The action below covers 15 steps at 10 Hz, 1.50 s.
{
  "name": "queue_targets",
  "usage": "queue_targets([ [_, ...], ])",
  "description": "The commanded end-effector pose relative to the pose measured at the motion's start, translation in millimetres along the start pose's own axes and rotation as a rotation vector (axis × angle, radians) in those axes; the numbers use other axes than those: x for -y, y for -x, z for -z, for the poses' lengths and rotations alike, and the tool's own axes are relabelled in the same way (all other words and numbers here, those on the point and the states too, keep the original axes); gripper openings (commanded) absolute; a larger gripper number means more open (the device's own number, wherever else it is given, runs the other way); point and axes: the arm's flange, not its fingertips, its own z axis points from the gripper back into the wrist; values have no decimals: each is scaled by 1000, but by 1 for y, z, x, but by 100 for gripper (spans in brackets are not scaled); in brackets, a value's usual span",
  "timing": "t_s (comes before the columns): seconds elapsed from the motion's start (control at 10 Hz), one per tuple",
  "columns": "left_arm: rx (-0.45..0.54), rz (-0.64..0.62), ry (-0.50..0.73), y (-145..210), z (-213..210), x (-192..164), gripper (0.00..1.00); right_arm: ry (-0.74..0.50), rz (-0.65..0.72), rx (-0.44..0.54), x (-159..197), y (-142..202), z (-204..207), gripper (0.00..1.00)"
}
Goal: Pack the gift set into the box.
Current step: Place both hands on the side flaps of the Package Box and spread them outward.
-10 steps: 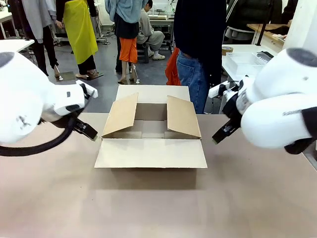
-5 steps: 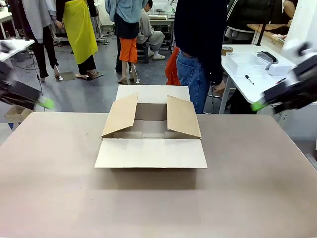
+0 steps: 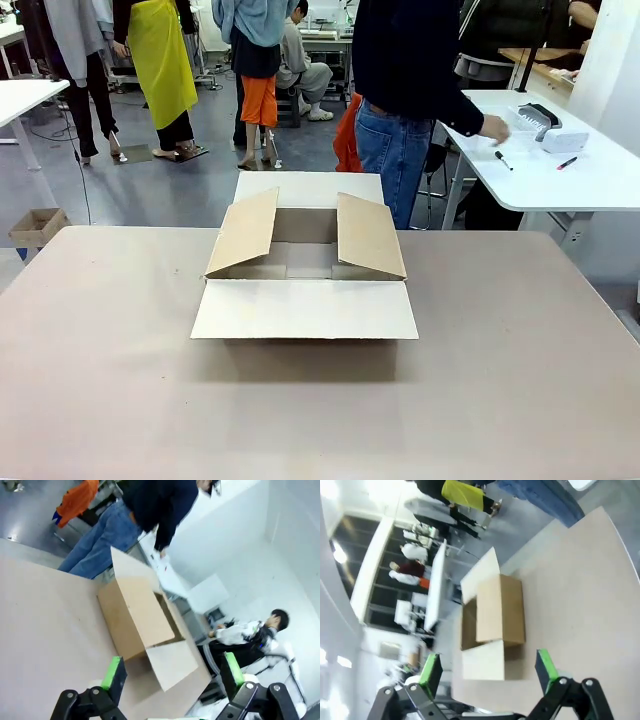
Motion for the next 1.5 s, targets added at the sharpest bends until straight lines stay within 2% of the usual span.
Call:
queue_targets([
  [0.0, -66, 70, -36, -5, 6, 22, 100, 36, -85, -48, -17, 7, 9, 100],
  [0.4, -66, 70, -36, -5, 6, 22, 100, 36, -85, -48, -17, 7, 9, 100],
  [0.5, -74, 36, -29, -5, 12, 18, 100, 57, -57, -55, -18, 7, 13, 100],
  [0.6, -240, 91, -100, -9, 43, 29, 100, 114, -105, -128, -29, 12, 31, 100],
  [0.8, -467, 183, -84, -21, 133, 72, 100, 185, -280, -306, -74, 34, 108, 100],
  [0.9, -534, 207, -127, -24, 180, 93, 100, 267, -360, -328, -95, 49, 157, 100],
  [1.0, -518, 247, -321, -22, 227, 110, 100, 281, -447, -373, -113, 72, 206, 100],
  [1.1, -606, 314, -315, -11, 270, 130, 100, 352, -543, -385, -126, 104, 259, 100],
  [1.2, -699, 381, -316, 4, 302, 142, 100, 386, -668, -303, -129, 133, 297, 100],
  [1.3, -806, 398, -267, 10, 318, 141, 100, 340, -744, -256, -130, 162, 323, 100],
  [1.4, -875, 369, -211, 8, 310, 129, 100, 357, -822, -215, -127, 173, 327, 100],
])
